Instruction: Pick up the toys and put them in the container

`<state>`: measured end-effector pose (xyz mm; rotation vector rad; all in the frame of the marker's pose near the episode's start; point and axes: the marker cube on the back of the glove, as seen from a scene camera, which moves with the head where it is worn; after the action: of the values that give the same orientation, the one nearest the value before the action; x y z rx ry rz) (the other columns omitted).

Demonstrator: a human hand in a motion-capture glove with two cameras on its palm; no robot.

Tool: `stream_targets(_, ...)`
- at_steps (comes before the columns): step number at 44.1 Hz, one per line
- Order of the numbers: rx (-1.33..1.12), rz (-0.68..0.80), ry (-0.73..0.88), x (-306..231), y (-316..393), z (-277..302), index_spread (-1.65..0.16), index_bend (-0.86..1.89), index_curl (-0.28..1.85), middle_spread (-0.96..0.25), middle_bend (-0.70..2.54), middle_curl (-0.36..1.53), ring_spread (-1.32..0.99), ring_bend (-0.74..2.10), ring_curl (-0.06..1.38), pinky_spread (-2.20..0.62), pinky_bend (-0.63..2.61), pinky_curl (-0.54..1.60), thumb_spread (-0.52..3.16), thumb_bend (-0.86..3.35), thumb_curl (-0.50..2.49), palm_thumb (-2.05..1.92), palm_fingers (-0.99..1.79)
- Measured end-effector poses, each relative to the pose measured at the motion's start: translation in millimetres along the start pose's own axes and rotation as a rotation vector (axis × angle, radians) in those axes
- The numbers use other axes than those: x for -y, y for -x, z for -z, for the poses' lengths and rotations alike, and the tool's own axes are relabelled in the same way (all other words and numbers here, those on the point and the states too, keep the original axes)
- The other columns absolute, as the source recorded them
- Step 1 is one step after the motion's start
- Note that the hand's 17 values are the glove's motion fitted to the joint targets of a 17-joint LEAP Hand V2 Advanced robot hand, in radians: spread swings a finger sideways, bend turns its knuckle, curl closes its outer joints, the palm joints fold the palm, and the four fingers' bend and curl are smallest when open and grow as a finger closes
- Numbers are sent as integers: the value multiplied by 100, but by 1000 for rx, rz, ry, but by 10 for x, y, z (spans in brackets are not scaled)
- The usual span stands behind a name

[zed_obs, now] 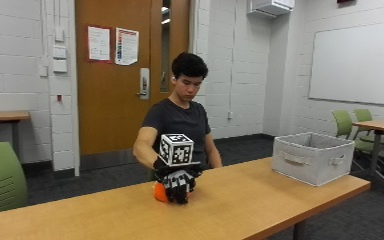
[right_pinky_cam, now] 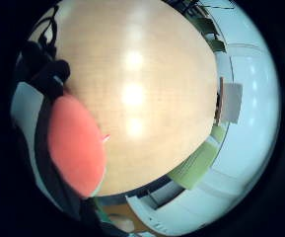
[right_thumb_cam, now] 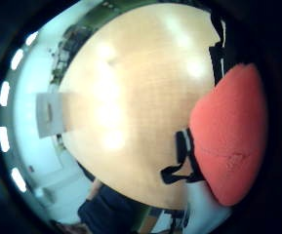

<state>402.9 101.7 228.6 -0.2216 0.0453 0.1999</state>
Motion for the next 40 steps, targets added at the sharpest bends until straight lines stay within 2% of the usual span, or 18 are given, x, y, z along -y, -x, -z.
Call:
stream_targets(4, 11, 11, 2, -15, -22, 5, -37, 48, 46, -23, 37, 30, -37, 78, 32, -31, 87, 33, 118, 21, 38, 46, 94)
stream_targets(9, 12, 11, 19, -22, -36, -16, -39, 39, 49, -31, 54, 37, -42, 91, 40, -39, 85, 35, 101, 25, 48, 60, 112)
stream_targets(20, 58, -20, 6, 37, 85, 272, -45, 40, 63, -36, 79, 50, -44, 107, 49, -44, 86, 39, 76, 24, 60, 67, 118)
stream_targets(32, 50, 34, -95, 117, 710, 1339, -51, 52, 85, -37, 91, 60, -44, 116, 54, -45, 90, 42, 60, 23, 72, 66, 114)
stream_targets(40, 67, 114, -251, 215, 1440, 2334, -54, 54, 98, -36, 94, 63, -43, 118, 55, -45, 93, 43, 53, 22, 78, 64, 111)
